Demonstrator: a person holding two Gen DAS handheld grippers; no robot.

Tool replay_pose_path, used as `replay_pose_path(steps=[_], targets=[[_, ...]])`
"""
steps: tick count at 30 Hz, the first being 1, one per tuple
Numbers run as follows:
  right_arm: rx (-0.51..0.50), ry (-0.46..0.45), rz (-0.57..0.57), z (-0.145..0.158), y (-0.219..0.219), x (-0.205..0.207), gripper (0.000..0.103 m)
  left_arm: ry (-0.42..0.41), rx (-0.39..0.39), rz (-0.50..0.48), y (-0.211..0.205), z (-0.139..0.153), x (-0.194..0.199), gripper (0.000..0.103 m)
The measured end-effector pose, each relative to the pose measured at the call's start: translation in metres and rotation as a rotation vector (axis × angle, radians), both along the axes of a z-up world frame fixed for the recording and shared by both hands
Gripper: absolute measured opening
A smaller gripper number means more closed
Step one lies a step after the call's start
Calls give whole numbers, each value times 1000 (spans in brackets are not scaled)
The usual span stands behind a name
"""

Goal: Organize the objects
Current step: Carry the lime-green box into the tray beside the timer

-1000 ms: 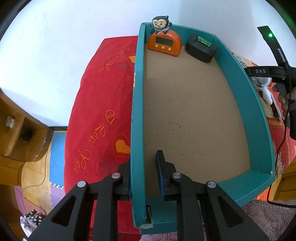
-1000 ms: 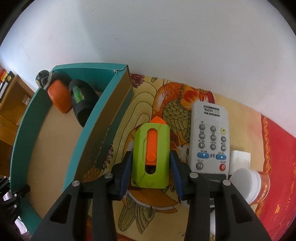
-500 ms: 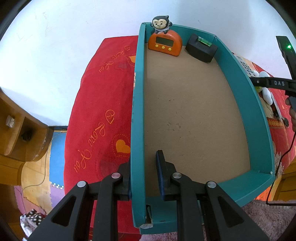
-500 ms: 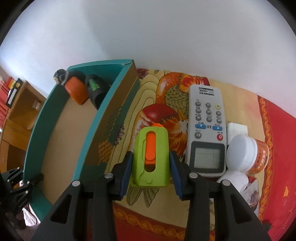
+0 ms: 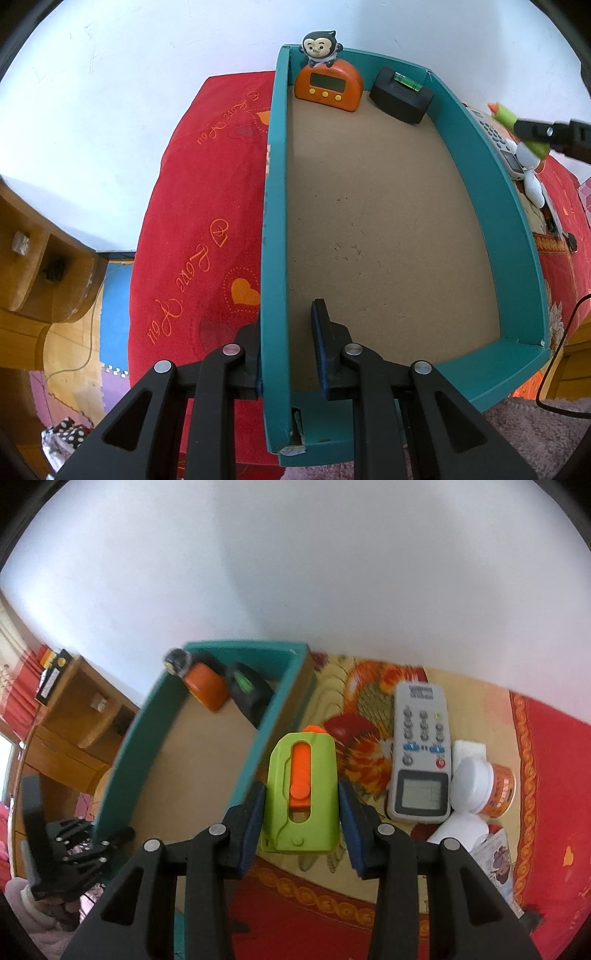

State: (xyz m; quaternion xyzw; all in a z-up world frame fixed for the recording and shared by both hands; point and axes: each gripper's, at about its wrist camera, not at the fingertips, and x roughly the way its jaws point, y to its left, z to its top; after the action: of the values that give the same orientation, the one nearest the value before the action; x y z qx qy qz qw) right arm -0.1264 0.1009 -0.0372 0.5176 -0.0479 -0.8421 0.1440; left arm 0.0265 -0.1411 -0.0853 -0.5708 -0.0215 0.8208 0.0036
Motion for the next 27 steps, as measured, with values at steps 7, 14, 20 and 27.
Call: replay_pose_path(steps=[7, 14, 20, 27], targets=[[-19, 42, 110, 35, -26, 10, 39, 1, 0, -1, 1, 0, 1, 20], [1, 23, 229, 10, -101, -15, 39, 2, -1, -3, 1, 0, 1, 20], [27, -30, 279, -21, -149, -39, 39, 3, 2, -1, 0, 0, 0, 20], [76, -54, 312, -49, -180, -54, 39, 5, 2, -2, 1, 0, -1, 20]])
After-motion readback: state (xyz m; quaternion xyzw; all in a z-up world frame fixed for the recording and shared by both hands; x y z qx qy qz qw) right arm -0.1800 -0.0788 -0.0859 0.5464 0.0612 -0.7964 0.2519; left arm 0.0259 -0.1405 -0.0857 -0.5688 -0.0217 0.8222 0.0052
